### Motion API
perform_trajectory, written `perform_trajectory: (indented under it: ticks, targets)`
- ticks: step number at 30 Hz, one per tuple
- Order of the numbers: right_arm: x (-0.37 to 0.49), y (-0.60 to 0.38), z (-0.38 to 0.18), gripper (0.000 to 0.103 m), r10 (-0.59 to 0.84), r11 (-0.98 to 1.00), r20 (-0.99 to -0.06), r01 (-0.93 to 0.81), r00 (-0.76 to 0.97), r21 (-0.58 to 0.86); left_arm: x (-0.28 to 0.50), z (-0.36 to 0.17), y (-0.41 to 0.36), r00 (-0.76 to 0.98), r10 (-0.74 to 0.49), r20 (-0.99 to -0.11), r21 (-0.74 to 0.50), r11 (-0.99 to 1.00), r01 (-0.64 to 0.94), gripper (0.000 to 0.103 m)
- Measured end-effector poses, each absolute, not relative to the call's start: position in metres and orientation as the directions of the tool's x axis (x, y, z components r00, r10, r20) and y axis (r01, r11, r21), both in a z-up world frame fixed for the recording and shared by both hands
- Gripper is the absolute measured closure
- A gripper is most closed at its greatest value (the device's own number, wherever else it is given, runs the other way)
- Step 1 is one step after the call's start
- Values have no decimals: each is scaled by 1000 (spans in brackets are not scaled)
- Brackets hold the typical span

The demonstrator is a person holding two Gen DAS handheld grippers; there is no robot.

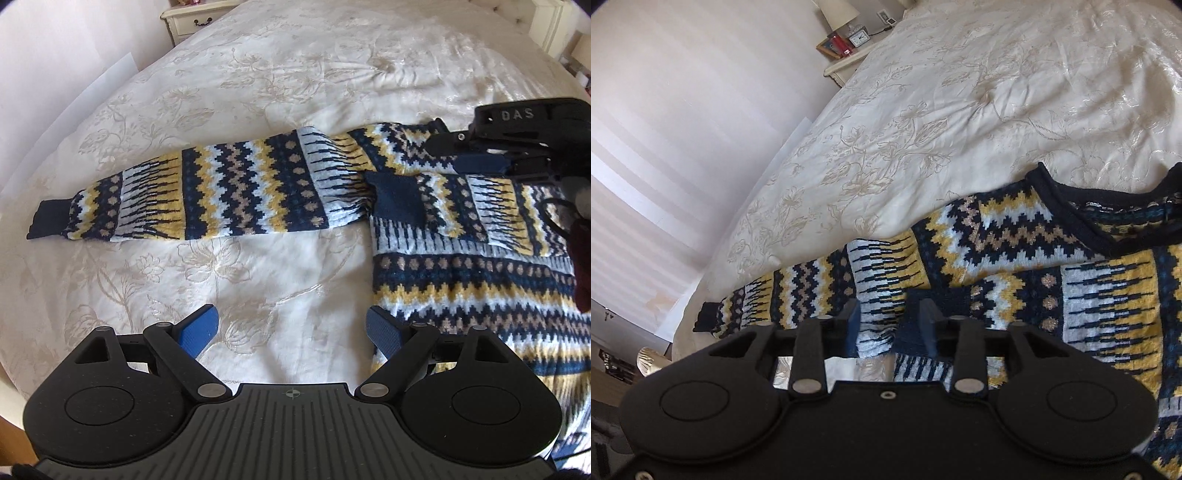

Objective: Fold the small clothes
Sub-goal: 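Carry the held sleeve across the sweater front and open the right tool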

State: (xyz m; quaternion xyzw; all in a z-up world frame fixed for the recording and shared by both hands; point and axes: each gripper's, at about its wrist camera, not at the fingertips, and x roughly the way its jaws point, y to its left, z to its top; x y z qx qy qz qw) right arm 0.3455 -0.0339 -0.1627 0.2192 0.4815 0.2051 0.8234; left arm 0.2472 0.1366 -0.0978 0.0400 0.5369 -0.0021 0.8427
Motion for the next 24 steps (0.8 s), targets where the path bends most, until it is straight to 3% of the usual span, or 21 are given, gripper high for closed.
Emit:
perform_trajectory:
  ticks: [4, 8, 13, 19, 24]
  targets:
    - [329, -56, -165, 46, 492, 857, -738, -107, 462, 505, 260, -101, 125, 446, 27, -895, 62, 996, 64, 16]
    - [310, -95, -175, 35, 425, 886, -775, -41, 468, 462, 277, -104, 106, 471, 26, -882, 76, 993, 89, 17]
    - [285, -147, -181, 28, 345, 899, -798, 72, 493, 433, 301, -111, 70, 485, -4, -875, 76, 987, 145, 22]
    - [268, -205, -185, 28, 254, 897, -816, 190, 519, 399, 330, -132, 25, 475, -35, -879, 72, 976, 206, 22]
    - [267, -250, -192, 27, 193, 885, -827, 271, 528, 379, 352, -157, 7, 451, 9, -893, 115, 971, 209, 22]
